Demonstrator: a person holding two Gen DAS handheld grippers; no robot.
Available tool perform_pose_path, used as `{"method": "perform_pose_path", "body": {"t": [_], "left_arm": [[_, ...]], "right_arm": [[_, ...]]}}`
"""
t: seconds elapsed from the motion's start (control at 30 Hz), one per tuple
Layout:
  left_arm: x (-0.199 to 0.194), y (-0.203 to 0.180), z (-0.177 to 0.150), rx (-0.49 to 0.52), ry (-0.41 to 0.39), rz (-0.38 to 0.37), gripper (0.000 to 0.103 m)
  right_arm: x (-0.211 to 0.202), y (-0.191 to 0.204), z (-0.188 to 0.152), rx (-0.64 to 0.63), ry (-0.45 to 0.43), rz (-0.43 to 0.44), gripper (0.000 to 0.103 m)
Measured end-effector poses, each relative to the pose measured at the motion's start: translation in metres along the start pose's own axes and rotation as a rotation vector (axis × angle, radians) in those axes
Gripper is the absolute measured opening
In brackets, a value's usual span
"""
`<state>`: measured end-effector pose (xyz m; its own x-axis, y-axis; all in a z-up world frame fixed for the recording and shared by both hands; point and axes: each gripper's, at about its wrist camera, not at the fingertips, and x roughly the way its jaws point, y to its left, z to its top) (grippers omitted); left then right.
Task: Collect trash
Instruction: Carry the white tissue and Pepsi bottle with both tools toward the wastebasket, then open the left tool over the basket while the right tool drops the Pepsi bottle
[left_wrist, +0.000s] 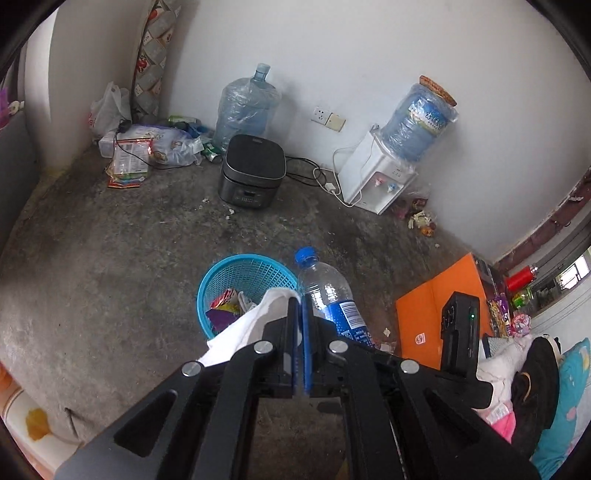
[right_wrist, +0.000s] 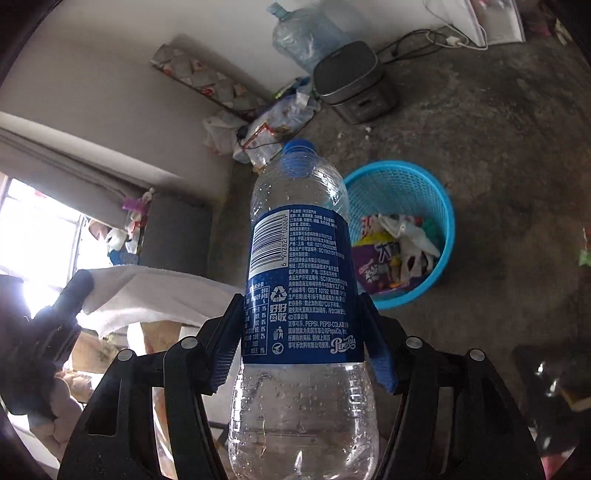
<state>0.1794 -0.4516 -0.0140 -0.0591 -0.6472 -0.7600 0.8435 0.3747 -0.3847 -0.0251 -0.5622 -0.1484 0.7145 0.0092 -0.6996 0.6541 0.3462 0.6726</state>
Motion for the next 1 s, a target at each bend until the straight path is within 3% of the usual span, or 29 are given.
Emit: {"method": "perform_pose_path", "body": {"t": [0.03,0.07,0.1,0.17,0.3,0.6,0.77,1.0], "left_arm": [[0.019,0.002,0.008,-0.019,0.005,0.011,0.04],[0.034,0.005,0.013,-0.038,-0.006,0.041,0.055],[0.044,0.009,0.014,-0.058,-0.032,0.07,0.06],[0.058,0.015,0.013,-0.099,-0.03,0.083,0.06],[0.053,0.027,0.0,-0.128,-0.018,0.059,0.062],[-0.02,0.033,-0.007,-0.124,-0.125,0.089,0.067],[-0.08,0.035,-0.026,-0.087,-0.151,0.122,0.068],[-0.186,0.054,-0.077,-0.027,-0.202,0.189,0.069]], "right_arm": [[0.007,-0.011,0.011,0.025,-0.018,-0.015,0.076],[0.016,-0.022,0.021,0.048,-0.028,-0.033,0.077],[0.026,-0.032,0.029,0.064,-0.022,-0.046,0.077],[0.036,-0.048,0.033,0.123,-0.021,-0.096,0.077],[0.028,-0.052,0.018,0.121,-0.057,-0.09,0.077],[0.026,-0.033,0.009,-0.011,-0.079,-0.118,0.077],[0.053,-0.035,-0.002,-0.053,0.032,-0.118,0.077],[0.139,-0.048,0.002,-0.09,0.228,-0.13,0.072]]}}
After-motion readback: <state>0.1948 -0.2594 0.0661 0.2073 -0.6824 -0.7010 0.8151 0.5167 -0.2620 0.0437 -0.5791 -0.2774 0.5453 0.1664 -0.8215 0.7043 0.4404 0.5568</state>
